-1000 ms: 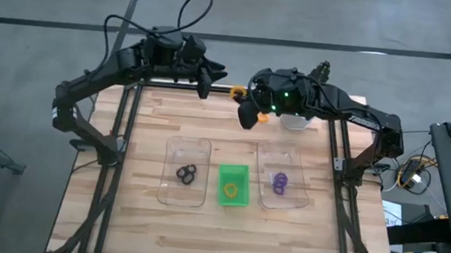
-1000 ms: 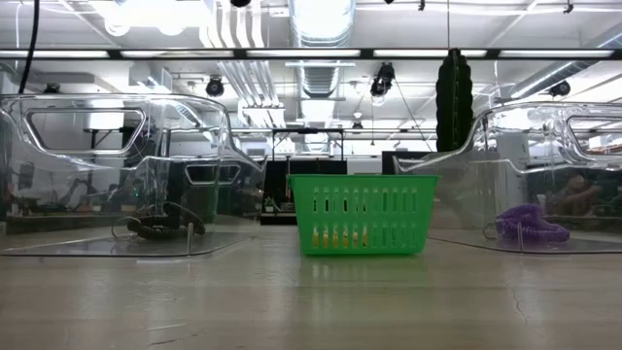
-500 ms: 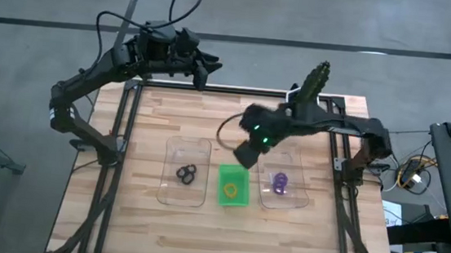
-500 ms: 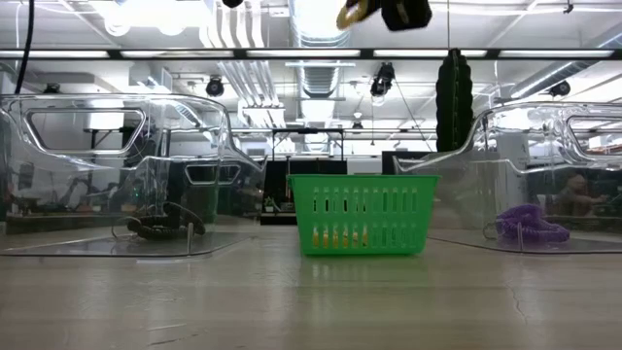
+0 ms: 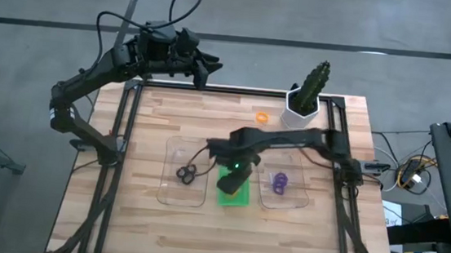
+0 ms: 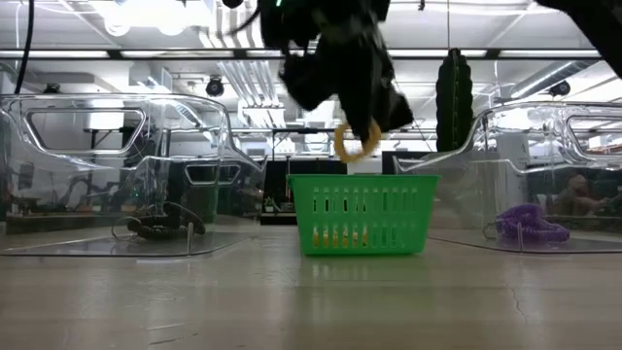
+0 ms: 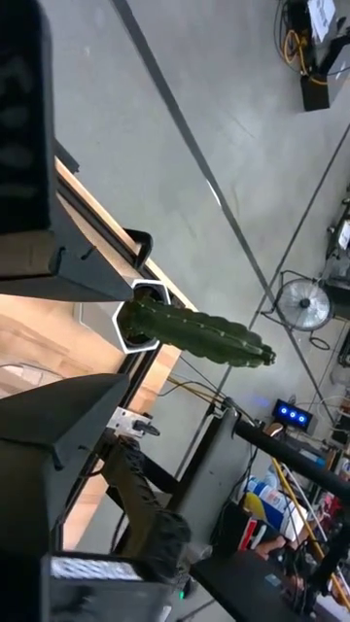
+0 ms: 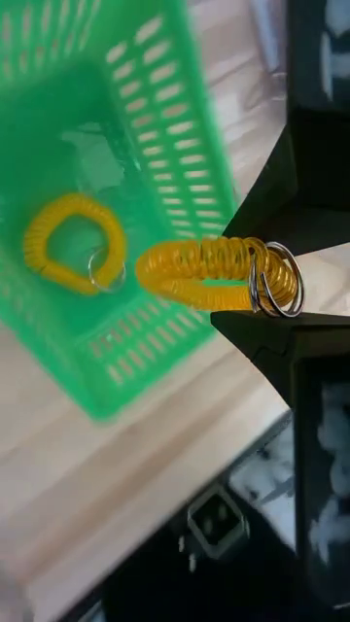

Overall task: Sort spring keychains
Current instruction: Put the left yellow spring keychain into the green bin, then put the yellow spring keychain into the green bin

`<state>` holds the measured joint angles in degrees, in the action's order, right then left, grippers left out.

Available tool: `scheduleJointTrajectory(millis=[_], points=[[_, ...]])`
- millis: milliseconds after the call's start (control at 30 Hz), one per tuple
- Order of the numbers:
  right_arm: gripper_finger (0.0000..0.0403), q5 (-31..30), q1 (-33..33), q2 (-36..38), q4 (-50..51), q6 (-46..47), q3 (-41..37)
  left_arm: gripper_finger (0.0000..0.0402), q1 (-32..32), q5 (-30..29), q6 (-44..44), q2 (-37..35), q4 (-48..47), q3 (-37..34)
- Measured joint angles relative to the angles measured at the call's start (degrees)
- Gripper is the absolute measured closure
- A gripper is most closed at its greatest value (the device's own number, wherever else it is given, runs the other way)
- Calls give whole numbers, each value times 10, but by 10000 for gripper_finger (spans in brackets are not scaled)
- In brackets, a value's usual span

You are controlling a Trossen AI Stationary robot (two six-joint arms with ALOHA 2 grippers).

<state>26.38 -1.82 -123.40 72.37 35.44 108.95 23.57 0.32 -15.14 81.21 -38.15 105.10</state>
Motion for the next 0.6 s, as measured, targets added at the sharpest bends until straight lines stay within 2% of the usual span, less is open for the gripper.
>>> scheduleJointTrajectory(millis=[233, 367, 600], points=[[326, 9, -3, -59, 4, -27, 0, 280, 0, 0, -1, 0, 0, 0], [261, 7, -3, -56, -3, -29, 4, 280, 0, 0, -11, 0, 0, 0], [145, 7, -6, 4, 11, -2, 30, 280, 2, 0, -4, 0, -7, 0]])
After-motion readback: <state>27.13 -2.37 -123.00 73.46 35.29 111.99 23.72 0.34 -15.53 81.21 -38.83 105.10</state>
